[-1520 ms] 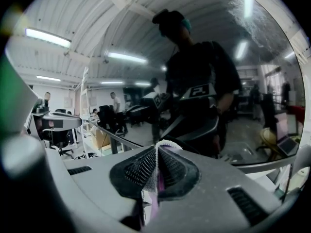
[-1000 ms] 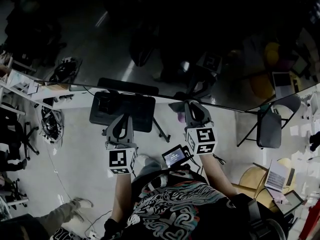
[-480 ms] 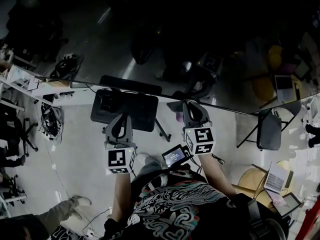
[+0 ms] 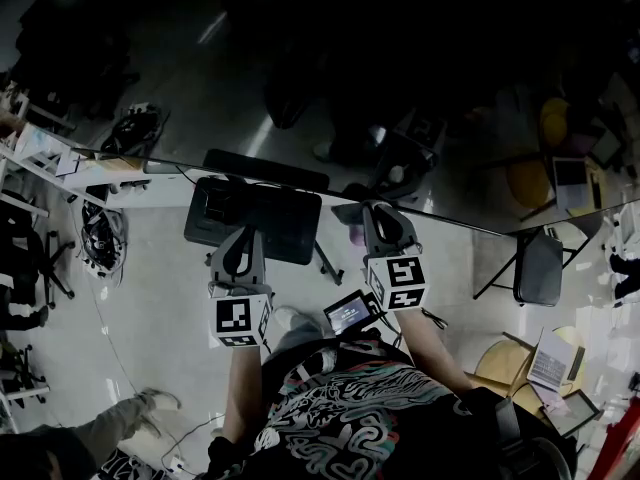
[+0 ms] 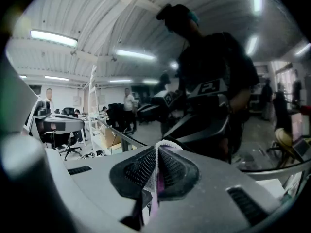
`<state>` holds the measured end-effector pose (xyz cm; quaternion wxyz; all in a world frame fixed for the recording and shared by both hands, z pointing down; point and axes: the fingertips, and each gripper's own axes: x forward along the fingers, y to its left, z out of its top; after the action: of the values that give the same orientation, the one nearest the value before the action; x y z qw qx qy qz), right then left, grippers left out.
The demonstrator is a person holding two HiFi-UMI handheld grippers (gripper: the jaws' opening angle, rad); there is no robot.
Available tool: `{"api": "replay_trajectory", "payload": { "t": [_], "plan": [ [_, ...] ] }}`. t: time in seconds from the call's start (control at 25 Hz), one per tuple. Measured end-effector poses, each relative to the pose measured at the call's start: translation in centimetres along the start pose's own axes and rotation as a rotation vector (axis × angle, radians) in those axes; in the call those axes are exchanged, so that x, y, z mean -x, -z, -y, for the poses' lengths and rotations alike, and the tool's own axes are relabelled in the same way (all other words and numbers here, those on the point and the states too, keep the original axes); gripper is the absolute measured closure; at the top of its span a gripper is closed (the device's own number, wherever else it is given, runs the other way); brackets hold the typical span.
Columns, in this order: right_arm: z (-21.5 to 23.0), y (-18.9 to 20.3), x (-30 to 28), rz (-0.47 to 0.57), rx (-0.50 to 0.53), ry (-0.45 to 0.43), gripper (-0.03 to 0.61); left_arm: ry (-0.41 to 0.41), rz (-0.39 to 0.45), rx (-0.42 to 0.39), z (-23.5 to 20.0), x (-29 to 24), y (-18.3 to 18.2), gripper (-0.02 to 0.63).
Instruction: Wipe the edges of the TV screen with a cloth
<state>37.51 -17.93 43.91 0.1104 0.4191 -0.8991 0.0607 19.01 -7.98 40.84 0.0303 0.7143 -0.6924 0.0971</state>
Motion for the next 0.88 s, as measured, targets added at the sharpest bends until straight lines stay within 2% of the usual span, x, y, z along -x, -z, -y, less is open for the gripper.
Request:
{"api": "replay_trajectory", "payload": {
  "t": [0.88],
  "plan": [
    [-4.4,-0.5,-3.5,-0.015,0.018,0.01,0.541,-0.02,-0.003,0.045,-5.3,0.6,1.6,0.574]
  ]
}}
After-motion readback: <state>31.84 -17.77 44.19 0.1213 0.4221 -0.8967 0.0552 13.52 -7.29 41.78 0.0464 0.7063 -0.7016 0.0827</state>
